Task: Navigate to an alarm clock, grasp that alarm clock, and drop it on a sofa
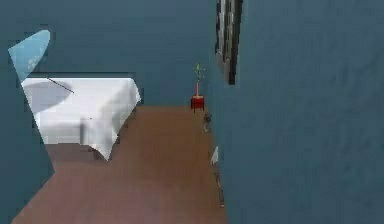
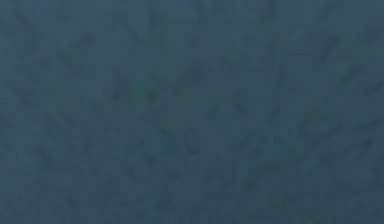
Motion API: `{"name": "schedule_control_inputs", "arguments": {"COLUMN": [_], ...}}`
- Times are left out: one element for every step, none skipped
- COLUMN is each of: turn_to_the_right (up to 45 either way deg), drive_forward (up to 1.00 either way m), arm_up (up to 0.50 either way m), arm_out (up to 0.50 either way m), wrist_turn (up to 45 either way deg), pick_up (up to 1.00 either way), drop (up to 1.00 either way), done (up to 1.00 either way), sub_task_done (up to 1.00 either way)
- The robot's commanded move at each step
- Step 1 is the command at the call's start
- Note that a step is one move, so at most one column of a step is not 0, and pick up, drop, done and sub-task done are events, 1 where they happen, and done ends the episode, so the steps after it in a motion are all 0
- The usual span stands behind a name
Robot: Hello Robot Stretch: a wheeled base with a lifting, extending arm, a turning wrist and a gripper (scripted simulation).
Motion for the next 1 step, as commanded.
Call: {"name": "schedule_control_inputs", "arguments": {"turn_to_the_right": [-45.0], "drive_forward": [0.0], "arm_up": [0.0], "arm_out": [0.0], "wrist_turn": [0.0], "pick_up": [0.0], "drop": [0.0], "done": [0.0], "sub_task_done": [0.0]}}
